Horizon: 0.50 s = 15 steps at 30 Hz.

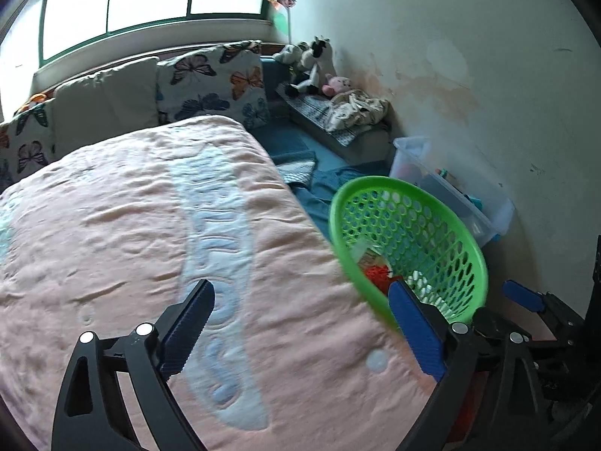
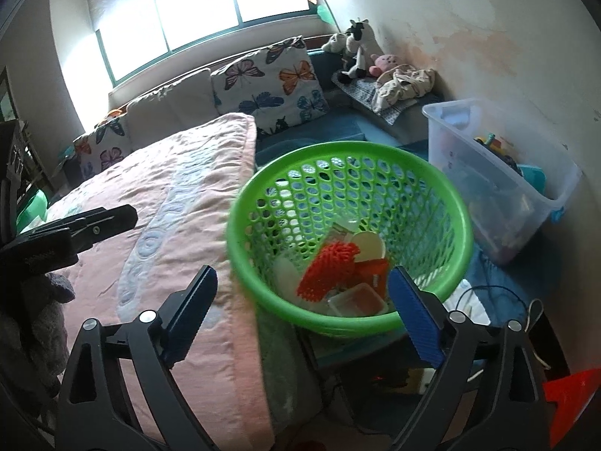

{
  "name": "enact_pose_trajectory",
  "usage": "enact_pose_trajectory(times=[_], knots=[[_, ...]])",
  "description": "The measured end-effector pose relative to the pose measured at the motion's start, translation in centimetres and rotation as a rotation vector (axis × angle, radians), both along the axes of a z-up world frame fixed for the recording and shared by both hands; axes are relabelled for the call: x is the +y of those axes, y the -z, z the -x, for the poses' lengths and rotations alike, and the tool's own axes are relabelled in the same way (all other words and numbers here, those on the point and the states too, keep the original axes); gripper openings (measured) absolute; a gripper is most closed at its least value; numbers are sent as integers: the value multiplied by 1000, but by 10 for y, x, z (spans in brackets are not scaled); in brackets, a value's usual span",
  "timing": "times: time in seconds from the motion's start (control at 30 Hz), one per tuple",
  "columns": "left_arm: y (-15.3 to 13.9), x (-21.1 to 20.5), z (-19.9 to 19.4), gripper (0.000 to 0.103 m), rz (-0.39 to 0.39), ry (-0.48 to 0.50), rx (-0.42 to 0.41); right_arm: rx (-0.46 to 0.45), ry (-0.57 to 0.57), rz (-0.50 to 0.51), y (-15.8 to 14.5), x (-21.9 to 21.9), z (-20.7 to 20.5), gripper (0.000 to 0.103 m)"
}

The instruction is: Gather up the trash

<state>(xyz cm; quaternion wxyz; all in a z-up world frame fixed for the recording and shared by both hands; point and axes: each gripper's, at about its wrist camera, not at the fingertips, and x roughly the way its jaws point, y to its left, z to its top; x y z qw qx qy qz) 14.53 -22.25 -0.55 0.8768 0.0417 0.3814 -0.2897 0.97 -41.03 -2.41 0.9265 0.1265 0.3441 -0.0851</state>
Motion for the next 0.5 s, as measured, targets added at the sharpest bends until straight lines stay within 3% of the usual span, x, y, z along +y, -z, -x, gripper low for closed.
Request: enact_pose_trajectory(times=[0.5], knots=[[1, 55, 19, 96, -15, -96, -43, 1, -46, -9, -5, 34, -1, 95]])
